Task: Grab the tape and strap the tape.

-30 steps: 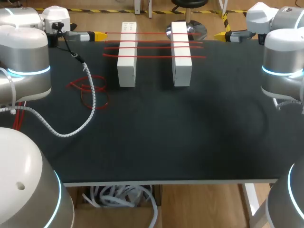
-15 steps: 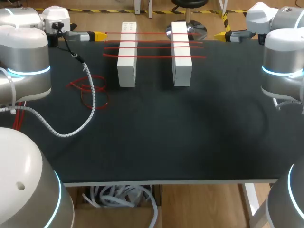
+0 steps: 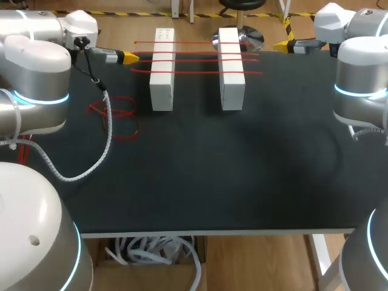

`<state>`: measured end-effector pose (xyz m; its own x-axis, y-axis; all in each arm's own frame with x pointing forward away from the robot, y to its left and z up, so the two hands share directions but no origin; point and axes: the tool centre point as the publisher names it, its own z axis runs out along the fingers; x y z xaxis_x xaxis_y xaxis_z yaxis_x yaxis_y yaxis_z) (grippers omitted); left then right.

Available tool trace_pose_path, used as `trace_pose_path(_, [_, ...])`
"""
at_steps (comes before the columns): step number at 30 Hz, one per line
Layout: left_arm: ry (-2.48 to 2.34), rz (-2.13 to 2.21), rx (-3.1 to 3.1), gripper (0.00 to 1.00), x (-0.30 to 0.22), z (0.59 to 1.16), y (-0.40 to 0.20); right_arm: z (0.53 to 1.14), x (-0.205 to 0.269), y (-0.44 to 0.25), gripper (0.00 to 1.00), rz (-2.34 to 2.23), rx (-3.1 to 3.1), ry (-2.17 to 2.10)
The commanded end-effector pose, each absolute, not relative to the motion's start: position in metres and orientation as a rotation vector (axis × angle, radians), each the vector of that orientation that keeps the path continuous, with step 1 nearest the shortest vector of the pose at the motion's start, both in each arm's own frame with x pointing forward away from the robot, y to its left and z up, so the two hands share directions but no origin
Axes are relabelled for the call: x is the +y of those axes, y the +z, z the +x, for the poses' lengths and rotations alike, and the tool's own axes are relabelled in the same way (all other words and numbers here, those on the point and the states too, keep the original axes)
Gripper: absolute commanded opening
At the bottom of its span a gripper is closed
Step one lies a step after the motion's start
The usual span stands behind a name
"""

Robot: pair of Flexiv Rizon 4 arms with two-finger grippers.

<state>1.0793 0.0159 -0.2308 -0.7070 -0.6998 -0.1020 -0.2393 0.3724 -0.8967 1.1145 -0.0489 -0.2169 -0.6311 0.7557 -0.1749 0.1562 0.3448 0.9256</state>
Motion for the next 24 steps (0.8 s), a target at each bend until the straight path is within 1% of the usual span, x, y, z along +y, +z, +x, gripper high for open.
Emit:
trace_pose_path(1, [-0.842,-0.685,2.349,1.00,0.008,1.086,-0.238,1.114,-0.049,-0.217,1.00,0.793,2.011,1.290])
trace_pose_path(3, [-0.846,-0.693,2.379,1.00,0.008,1.086,-0.240,1.114,-0.049,-0.217,1.00,0.793,2.011,1.290])
trace_pose_path(5, [-1.048,-0.596,2.415,1.00,0.012,1.081,-0.239,1.114,-0.049,-0.217,1.00,0.793,2.011,1.290])
trace_pose_path(12, [-1.397,-0.684,2.337,1.00,0.018,1.078,-0.252,1.114,-0.049,-0.217,1.00,0.793,2.011,1.290])
trace_pose_path(14, [-1.393,-0.688,2.400,1.00,0.015,1.077,-0.259,1.114,-0.049,-0.217,1.00,0.793,2.011,1.290])
trace_pose_path(15, [-1.362,-0.758,2.427,1.00,0.013,1.077,-0.263,1.114,-0.049,-0.217,1.00,0.793,2.011,1.290])
trace_pose_path(19, [-1.188,-0.815,2.407,1.00,0.006,1.077,-0.273,1.114,-0.049,-0.217,1.00,0.793,2.011,1.290])
trace_pose_path(24, [-1.339,-0.684,2.426,1.00,0.010,1.070,-0.277,1.114,-0.049,-0.217,1.00,0.793,2.011,1.290])
